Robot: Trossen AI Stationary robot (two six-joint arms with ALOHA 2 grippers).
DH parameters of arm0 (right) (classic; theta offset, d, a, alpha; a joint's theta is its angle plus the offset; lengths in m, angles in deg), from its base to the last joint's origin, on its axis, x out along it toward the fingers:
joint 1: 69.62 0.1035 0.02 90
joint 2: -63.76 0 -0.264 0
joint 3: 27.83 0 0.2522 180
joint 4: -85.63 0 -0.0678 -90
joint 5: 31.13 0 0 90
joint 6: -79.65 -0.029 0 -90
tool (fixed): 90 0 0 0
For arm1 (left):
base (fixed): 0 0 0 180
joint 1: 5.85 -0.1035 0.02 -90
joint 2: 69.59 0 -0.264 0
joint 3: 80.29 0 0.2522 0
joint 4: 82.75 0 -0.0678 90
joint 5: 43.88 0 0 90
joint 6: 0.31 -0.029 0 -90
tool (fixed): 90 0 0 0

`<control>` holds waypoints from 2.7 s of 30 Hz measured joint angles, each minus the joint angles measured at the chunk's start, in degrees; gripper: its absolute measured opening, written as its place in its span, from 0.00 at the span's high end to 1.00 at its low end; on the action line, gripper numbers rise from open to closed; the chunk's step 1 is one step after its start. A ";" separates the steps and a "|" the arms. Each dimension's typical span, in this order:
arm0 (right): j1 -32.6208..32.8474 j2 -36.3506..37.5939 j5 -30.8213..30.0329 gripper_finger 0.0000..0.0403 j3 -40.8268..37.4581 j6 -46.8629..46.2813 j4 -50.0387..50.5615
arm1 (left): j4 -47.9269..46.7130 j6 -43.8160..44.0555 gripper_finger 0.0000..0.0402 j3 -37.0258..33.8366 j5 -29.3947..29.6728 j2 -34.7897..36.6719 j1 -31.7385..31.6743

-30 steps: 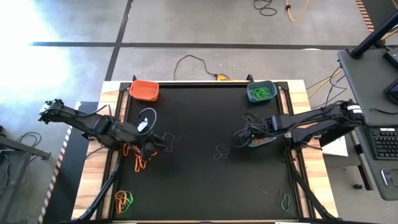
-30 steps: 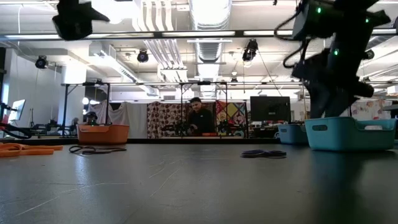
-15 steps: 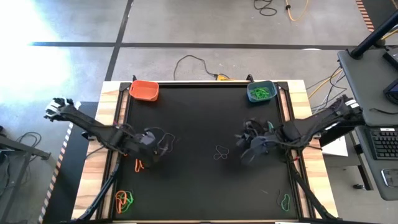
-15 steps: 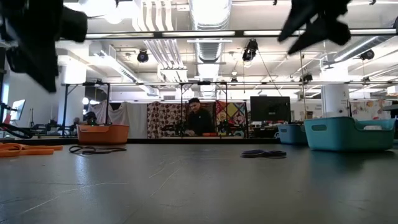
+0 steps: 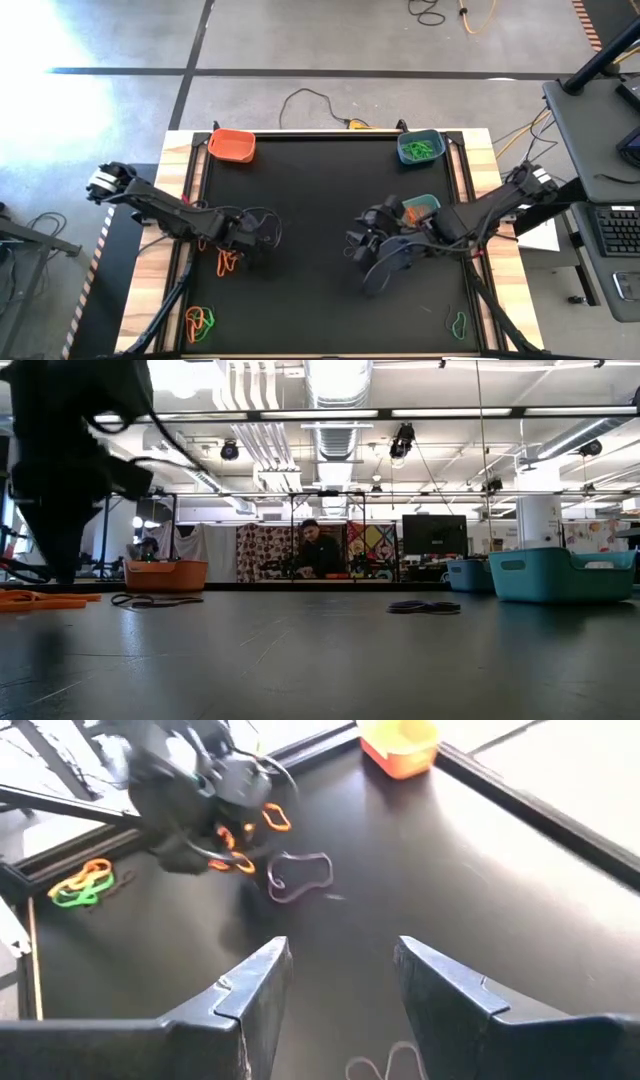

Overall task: Sort rubber bands into baskets
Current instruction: Put the orange rubber band into the green bin

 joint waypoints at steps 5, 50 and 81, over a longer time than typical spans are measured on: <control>-0.02 -3.09 -0.04 0.56 6.27 5.08 0.17 | 3.62 -1.64 0.55 -2.40 -1.78 -1.41 -1.10; -2.90 -2.74 4.27 0.56 -9.12 -3.44 12.49 | 45.45 -19.69 0.99 21.52 -4.25 -35.18 -23.50; -31.05 -22.21 39.11 0.47 -27.76 44.72 -45.90 | 43.23 -21.70 0.58 -1.41 -5.74 1.10 -20.56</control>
